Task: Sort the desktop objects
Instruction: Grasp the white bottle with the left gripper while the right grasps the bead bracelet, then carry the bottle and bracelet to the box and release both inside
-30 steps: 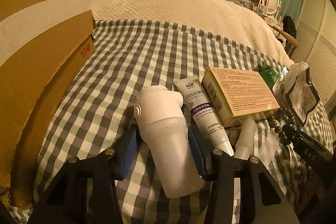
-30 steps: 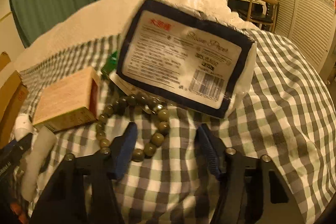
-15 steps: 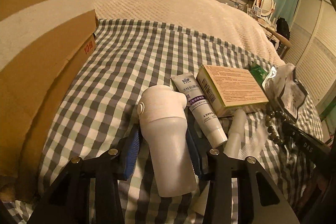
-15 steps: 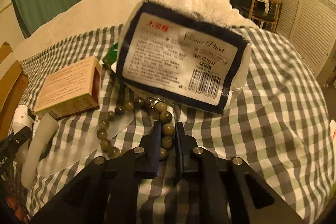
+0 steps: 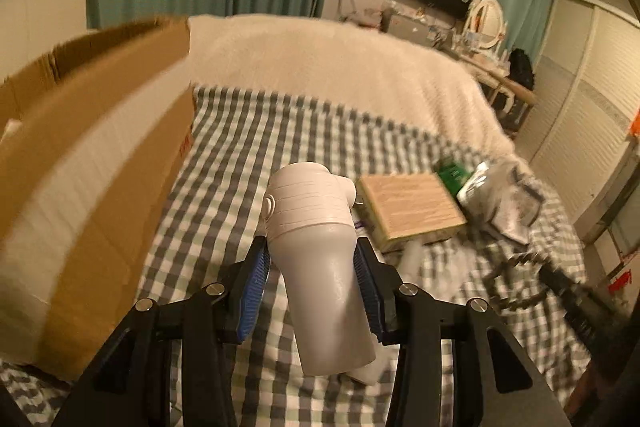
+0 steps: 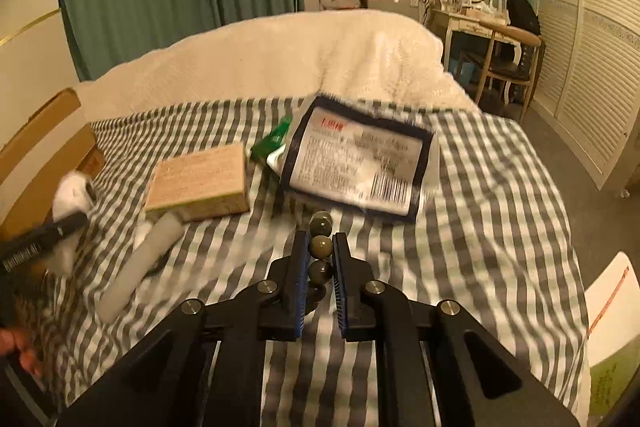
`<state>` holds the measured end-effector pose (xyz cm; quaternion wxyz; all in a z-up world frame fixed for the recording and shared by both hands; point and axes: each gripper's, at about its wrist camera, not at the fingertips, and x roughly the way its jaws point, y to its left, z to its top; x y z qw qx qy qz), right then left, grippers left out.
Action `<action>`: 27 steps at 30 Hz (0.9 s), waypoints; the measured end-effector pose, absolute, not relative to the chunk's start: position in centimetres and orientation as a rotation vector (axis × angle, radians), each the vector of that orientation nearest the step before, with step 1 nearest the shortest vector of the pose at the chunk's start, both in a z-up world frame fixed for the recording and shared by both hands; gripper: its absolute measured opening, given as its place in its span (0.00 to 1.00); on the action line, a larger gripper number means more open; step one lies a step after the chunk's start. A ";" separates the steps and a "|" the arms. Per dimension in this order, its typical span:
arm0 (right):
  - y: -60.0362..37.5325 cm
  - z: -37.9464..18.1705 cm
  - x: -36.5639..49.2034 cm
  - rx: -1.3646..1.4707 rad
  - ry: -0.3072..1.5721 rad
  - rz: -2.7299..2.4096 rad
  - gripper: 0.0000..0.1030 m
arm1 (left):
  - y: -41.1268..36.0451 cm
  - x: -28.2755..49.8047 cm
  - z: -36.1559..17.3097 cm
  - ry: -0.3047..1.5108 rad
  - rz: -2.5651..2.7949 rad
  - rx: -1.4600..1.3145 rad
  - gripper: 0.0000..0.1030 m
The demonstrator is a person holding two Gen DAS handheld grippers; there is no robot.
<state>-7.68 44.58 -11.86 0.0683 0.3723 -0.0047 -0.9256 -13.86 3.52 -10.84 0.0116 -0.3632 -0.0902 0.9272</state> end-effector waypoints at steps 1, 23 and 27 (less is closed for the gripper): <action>44.6 -11.7 -7.2 1.132 -0.019 -2.777 0.11 | 3.5 -13.6 -10.1 -0.283 2.884 -1.118 0.43; 28.3 8.6 5.6 0.818 0.221 -2.626 0.11 | -9.8 -7.6 2.9 -0.400 2.977 -0.923 0.43; 22.4 10.0 4.9 0.765 0.247 -2.551 0.11 | -15.1 -7.6 2.0 -0.478 3.046 -0.975 0.43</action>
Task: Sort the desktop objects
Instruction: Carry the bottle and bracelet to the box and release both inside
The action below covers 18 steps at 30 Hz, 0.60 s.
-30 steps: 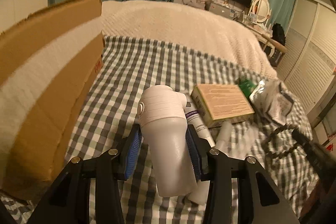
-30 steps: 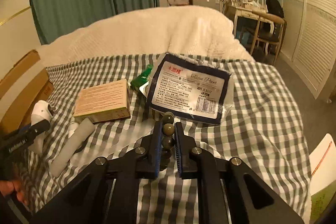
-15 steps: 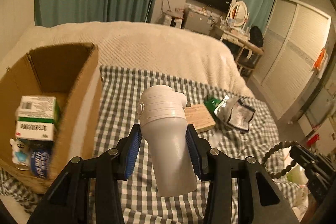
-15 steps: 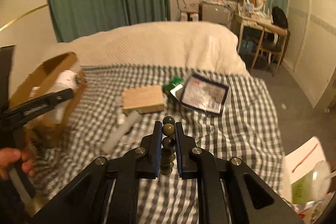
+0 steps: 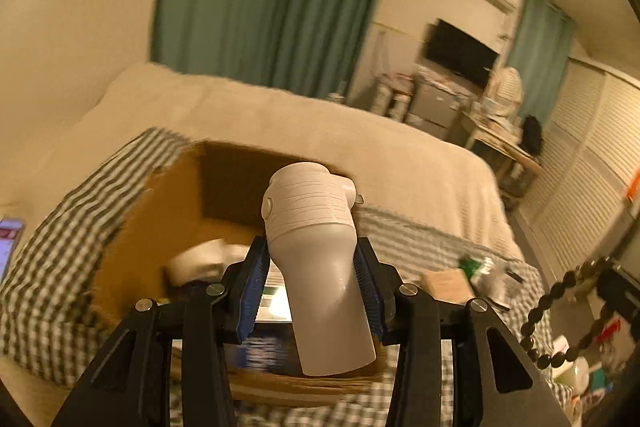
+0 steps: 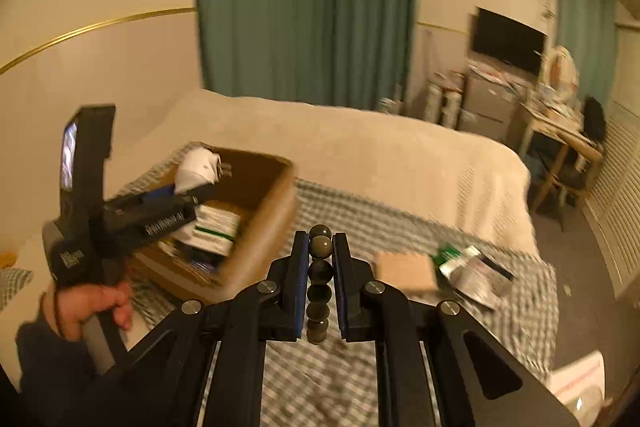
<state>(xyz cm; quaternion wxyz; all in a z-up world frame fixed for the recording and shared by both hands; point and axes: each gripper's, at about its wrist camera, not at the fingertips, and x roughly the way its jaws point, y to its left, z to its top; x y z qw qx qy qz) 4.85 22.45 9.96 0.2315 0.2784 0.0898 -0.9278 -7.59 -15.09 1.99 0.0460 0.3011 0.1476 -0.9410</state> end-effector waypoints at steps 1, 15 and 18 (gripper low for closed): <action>22.4 10.0 4.9 0.765 0.247 -2.551 0.11 | -16.1 -7.6 1.8 0.464 -2.860 0.915 0.43; 8.6 3.4 -3.7 0.961 0.280 -2.381 0.11 | -22.1 -10.8 -4.5 0.497 -2.777 1.073 0.43; 8.7 2.2 -4.7 1.006 0.247 -2.379 0.11 | -21.8 -11.0 -4.7 0.479 -2.764 1.087 0.44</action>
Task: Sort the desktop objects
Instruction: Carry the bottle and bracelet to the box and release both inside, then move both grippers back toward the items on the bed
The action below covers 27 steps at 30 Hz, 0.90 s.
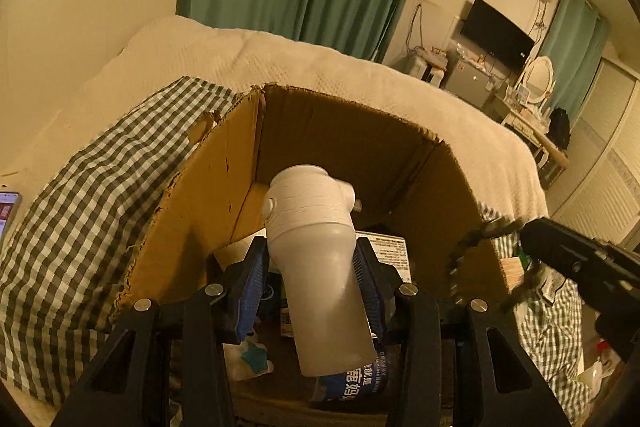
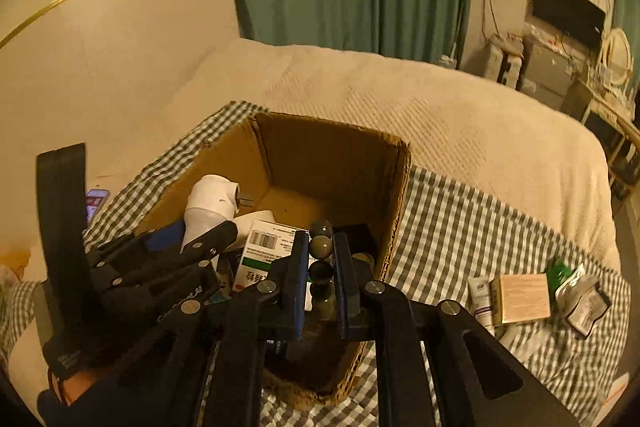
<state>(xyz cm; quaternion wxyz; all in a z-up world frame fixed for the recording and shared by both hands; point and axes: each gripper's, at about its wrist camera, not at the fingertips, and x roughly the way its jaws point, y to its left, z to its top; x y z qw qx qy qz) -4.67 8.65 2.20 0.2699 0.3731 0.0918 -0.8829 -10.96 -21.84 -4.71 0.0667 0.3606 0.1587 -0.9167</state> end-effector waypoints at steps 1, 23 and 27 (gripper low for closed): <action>8.8 2.0 -4.9 1.006 0.242 -2.381 0.11 | -21.7 -10.9 -4.7 0.474 -2.761 1.088 0.45; 29.6 8.3 3.2 0.950 0.129 -2.756 0.49 | -3.0 -7.6 0.2 0.366 -3.059 1.107 1.00; 33.8 5.9 4.1 1.005 0.073 -2.798 0.49 | 0.6 -8.2 -3.0 0.314 -3.015 1.213 1.00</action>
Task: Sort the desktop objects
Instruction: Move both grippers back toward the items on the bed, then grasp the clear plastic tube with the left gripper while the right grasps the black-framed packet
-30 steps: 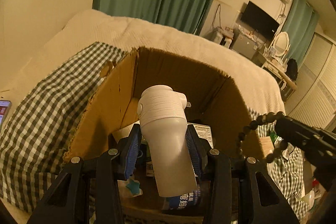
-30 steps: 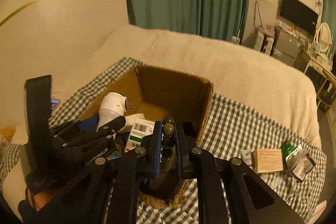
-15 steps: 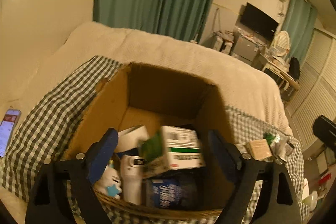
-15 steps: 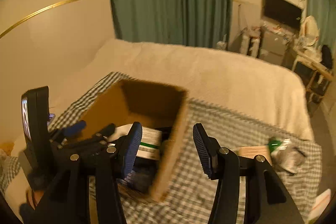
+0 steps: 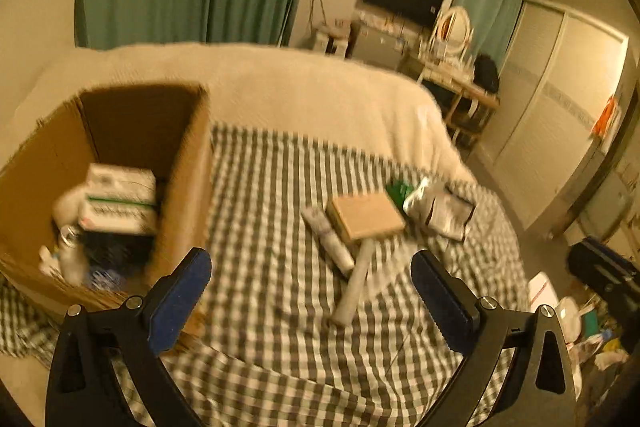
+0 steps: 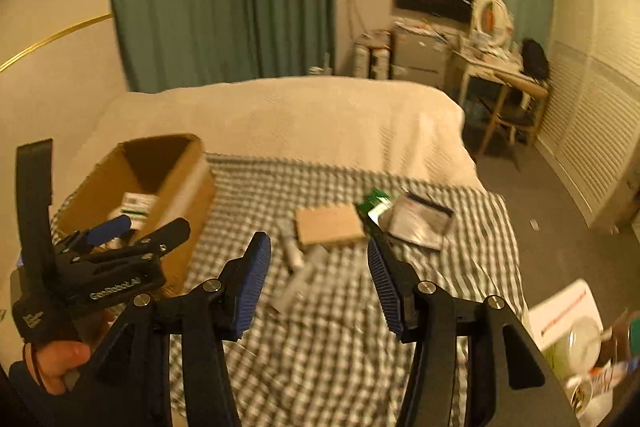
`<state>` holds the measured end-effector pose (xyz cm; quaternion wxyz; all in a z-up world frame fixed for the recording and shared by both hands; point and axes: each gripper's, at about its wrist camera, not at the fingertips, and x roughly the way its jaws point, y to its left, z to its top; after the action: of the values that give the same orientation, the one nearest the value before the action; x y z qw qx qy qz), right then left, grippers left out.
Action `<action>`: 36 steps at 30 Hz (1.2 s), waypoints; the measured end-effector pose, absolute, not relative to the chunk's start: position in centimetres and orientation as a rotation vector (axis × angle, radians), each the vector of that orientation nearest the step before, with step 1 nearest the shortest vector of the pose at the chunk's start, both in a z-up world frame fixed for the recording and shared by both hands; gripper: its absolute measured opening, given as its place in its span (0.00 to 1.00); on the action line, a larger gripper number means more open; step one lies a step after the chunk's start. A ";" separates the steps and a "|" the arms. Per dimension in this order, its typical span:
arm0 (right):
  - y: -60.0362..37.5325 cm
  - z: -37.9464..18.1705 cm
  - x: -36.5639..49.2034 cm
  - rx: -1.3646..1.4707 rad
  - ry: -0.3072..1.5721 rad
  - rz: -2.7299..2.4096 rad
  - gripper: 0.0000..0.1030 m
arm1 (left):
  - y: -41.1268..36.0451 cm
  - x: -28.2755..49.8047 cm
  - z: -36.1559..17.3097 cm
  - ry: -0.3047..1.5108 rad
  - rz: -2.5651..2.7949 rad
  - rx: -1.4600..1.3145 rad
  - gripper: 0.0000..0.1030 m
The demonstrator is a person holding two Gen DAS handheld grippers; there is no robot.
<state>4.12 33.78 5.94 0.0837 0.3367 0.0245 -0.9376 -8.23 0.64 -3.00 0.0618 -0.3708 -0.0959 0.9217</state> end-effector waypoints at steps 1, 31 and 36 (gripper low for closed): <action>34.7 5.5 4.2 1.017 0.056 -2.802 0.49 | 1.3 -8.6 -4.2 -0.285 2.770 -1.162 1.00; 45.4 -12.2 -14.4 1.001 0.055 -2.990 0.86 | 9.6 -15.9 -18.0 -0.233 2.859 -1.380 0.71; 48.4 -13.3 -15.7 1.029 -0.157 -2.990 0.95 | 10.9 -16.4 -17.8 -0.206 2.849 -1.368 0.22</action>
<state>-15.68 48.45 -13.33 -0.0125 0.3250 -0.0496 -0.9443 -16.41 10.88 -17.77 -0.0129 -0.4319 -0.0650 0.8995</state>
